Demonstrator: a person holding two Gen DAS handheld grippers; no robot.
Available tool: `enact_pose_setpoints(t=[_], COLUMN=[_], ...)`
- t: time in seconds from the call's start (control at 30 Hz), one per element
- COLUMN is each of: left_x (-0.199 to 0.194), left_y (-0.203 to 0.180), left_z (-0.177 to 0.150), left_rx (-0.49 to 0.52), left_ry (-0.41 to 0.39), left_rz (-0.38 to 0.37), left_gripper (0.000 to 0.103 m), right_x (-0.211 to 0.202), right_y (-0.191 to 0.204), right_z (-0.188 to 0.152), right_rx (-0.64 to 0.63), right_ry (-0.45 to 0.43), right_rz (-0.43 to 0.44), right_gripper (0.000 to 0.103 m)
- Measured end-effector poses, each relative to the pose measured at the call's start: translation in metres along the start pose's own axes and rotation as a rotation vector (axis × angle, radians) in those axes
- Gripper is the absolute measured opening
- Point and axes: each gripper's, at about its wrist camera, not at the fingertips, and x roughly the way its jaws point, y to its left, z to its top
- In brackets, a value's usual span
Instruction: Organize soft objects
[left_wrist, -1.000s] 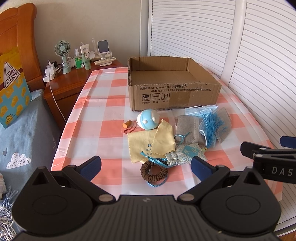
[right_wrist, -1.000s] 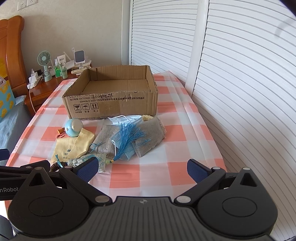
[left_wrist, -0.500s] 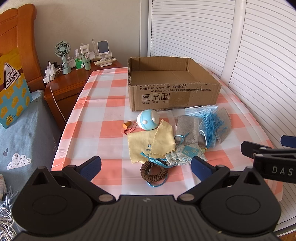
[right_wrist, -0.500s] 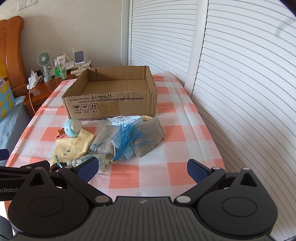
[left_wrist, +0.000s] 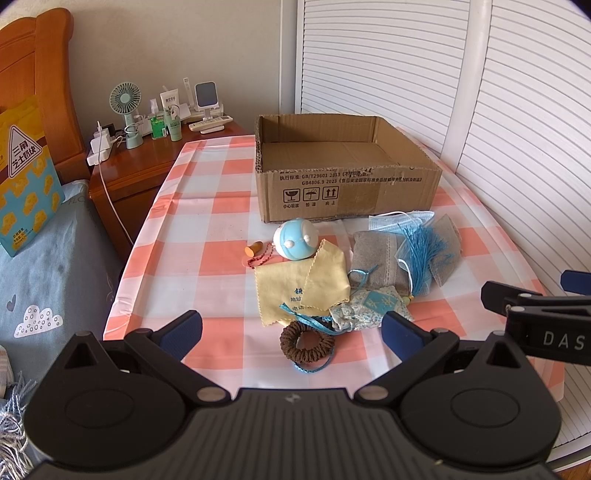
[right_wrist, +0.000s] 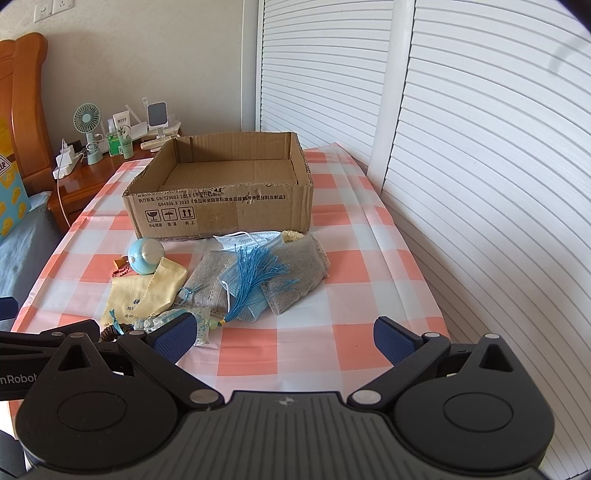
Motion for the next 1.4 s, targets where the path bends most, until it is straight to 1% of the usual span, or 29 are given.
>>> enact_pose_setpoints(t=[0.43, 0.67, 0.83, 1.03, 1.2, 1.4], left_x=[-0.001, 0.002, 0.006, 0.016, 0.029, 0.049], left_y=[0.002, 0.001, 0.003, 0.007, 0.013, 0.014], left_z=[0.004, 0.007, 0.008, 0.005, -0.004, -0.018], left_rx=[0.026, 0.082, 0.096, 0.144, 0.176, 0.223], left_ry=[-0.027, -0.046, -0.059, -0.074, -0.046, 0.005], left_rz=[-0.021, -0.022, -0.034, -0.031, -0.068, -0.094], left_gripper=[0.102, 0.102, 0.102, 0.102, 0.102, 0.102], right_x=[-0.001, 0.002, 0.004, 0.007, 0.018, 0.042], right_y=[-0.001, 0.004, 0.003, 0.000, -0.003, -0.010], right_z=[0.003, 0.003, 0.002, 0.000, -0.006, -0.019], right_rx=[-0.010, -0.057, -0.089, -0.124, -0.157, -0.171], right_ry=[-0.026, -0.040, -0.072, -0.114, -0.117, -0.054], right_rz=[0.009, 0.007, 0.051, 0.093, 0.097, 0.108], right_gripper=[0.103, 0.103, 0.103, 0.103, 0.103, 0.103])
